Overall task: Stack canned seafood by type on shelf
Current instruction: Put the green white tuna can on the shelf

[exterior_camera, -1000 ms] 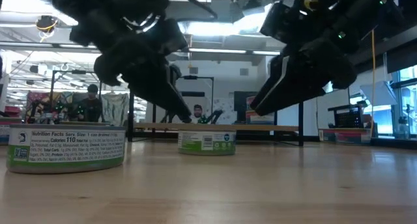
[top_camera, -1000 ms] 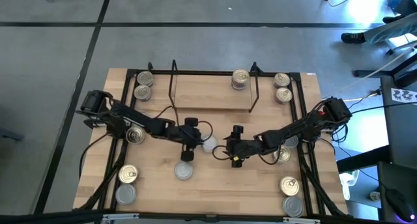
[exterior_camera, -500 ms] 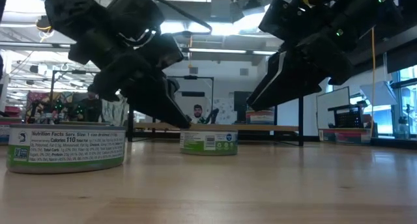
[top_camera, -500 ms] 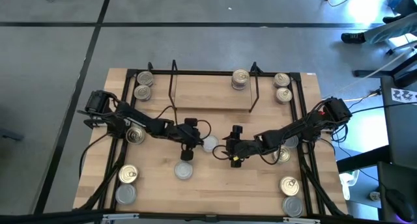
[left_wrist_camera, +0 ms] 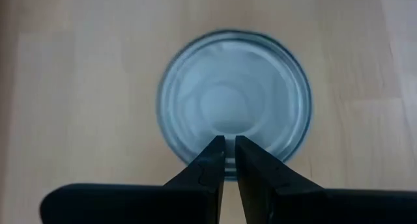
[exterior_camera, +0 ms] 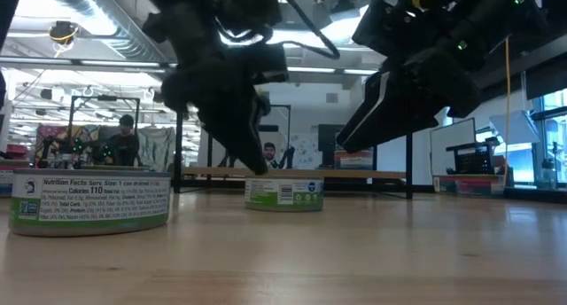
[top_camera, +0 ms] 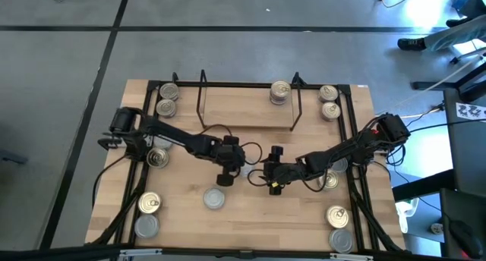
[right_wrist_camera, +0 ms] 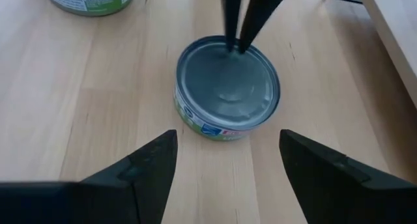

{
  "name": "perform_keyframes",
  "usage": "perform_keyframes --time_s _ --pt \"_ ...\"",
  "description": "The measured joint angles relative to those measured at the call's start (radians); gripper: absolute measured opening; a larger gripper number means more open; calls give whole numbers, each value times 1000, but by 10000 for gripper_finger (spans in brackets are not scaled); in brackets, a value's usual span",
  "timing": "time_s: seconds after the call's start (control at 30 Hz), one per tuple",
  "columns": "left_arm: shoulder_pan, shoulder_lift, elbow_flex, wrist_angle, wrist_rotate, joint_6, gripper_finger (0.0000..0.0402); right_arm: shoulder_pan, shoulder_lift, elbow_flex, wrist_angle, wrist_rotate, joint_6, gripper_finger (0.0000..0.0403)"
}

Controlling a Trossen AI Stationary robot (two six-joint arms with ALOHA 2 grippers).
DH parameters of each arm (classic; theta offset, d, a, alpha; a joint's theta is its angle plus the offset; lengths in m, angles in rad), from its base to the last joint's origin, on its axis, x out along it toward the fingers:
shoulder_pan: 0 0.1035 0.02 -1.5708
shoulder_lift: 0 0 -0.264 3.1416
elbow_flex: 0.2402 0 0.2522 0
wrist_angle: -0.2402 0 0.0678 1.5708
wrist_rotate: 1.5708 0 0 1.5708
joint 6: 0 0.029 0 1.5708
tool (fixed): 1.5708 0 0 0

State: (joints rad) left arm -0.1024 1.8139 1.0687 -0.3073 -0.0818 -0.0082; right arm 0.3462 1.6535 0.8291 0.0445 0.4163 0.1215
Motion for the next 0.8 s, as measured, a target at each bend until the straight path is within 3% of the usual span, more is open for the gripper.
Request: perform_keyframes --time_s 0.33,0.8 --pt "0 5 -38 36 -3 23 33 0 0 0 -42 2 -2 269" --pt "1 2 -304 537 -1 24 33 1 25 0 16 -23 -60 269"
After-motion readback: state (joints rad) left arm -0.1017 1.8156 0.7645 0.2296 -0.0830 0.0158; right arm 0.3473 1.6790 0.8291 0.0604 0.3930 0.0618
